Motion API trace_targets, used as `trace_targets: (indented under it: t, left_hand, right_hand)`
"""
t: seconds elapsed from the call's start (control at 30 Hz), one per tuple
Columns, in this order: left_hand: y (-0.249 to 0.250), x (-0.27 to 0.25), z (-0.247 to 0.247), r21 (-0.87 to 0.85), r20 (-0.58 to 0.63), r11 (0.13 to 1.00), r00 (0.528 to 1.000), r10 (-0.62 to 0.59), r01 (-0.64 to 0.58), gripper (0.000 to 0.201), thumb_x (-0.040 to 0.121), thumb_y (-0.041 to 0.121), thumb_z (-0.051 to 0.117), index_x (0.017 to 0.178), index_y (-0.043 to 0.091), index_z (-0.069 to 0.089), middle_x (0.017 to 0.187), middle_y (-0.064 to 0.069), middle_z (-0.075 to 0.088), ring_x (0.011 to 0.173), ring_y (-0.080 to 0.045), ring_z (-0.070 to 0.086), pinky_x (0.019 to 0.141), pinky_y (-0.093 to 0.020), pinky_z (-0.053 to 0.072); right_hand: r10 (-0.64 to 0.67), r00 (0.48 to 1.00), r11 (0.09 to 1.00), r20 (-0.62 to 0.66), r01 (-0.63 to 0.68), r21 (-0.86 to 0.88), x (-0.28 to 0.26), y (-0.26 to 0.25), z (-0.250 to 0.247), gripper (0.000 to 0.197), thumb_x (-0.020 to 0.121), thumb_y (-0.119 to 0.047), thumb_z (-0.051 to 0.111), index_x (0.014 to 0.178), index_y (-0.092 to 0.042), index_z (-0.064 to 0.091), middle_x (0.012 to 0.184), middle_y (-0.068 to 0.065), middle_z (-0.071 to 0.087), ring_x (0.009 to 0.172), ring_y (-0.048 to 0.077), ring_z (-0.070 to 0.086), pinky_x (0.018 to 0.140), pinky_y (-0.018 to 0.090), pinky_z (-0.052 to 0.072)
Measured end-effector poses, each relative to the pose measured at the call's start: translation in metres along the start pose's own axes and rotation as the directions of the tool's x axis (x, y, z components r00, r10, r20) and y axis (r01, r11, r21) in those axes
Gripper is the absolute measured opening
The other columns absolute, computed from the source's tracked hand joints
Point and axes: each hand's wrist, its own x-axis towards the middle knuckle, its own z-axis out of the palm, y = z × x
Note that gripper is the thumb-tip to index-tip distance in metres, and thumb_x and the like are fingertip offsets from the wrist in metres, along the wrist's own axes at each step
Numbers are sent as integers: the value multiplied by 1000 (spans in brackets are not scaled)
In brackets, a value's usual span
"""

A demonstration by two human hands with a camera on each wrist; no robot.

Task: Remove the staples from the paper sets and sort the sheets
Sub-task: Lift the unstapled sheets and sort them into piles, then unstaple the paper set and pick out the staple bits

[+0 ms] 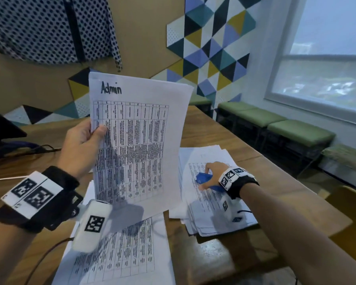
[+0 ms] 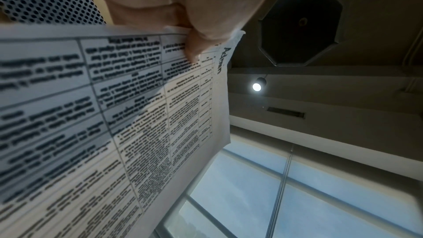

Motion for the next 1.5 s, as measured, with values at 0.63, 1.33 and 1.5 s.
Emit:
trace_targets:
  t: [0.63,1.33,1.5]
  left_hand:
    - [-47,36,-68,477,61,841,944,-323,257,23,81,19,69,98,2,68,73,-2,64,60,-12,55,56,-19,46]
    - [-164,11,-33,837,127,476,751,-648,269,72,71,27,79,127,5,40,118,-14,55,87,-18,48,74,-28,40]
    - [-136,33,16,720,225,670,854,-470,179,45,79,25,70,116,11,49,104,-8,56,88,-22,52,72,-28,41]
  right_hand:
    - [-303,944,411,-128,251,877,-84,-113,6,48,73,-2,74,76,-17,28,48,-4,58,42,11,54,36,22,38]
    - [-462,876,873,137,421,247,-72,-114,52,27,84,-32,64,69,-22,44,65,-10,48,56,4,46,58,16,38]
    - [-346,923,928,-167,363,85,-46,-77,23,35,86,-28,59,63,-30,32,63,-13,41,64,11,45,63,19,36]
